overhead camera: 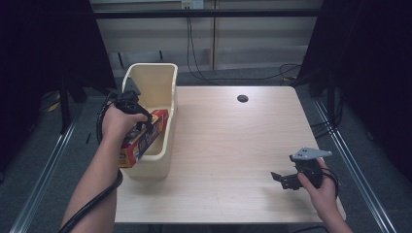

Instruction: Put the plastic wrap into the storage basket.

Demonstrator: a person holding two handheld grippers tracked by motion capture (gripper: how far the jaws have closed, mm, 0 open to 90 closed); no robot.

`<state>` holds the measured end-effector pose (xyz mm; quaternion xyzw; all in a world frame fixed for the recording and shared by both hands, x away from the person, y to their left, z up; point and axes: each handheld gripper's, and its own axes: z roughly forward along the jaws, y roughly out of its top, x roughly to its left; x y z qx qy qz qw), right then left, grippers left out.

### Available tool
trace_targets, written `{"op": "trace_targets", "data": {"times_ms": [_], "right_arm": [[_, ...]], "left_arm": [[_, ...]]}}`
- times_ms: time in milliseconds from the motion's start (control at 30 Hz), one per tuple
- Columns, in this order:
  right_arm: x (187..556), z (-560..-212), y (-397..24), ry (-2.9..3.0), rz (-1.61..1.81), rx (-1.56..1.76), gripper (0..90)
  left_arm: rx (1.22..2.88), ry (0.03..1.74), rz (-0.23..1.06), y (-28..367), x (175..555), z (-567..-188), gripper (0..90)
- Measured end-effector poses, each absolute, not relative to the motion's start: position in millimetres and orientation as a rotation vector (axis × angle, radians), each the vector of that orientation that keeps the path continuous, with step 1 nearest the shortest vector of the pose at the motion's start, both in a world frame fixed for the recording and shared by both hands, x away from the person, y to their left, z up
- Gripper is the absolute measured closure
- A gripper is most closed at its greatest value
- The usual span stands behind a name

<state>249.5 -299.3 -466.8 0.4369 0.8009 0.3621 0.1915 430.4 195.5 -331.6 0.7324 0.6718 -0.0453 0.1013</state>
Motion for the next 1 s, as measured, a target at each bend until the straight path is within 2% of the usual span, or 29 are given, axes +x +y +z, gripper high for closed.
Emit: {"op": "trace_targets", "data": {"times_ms": [333, 500, 1000], "right_arm": [[250, -466, -299, 2.245, 1.018, 1.228, 2.8], [249, -466, -299, 2.245, 1.02, 1.23, 2.8], [249, -464, -298, 2.238, 1.021, 1.233, 2.8]], "left_arm": [[2.192, 1.984, -0.135, 192, 433, -332, 38.3], [2.141, 1.944, -0.111, 195, 431, -325, 37.4], [2.109, 1.871, -0.062, 190, 423, -300, 28.5]]}}
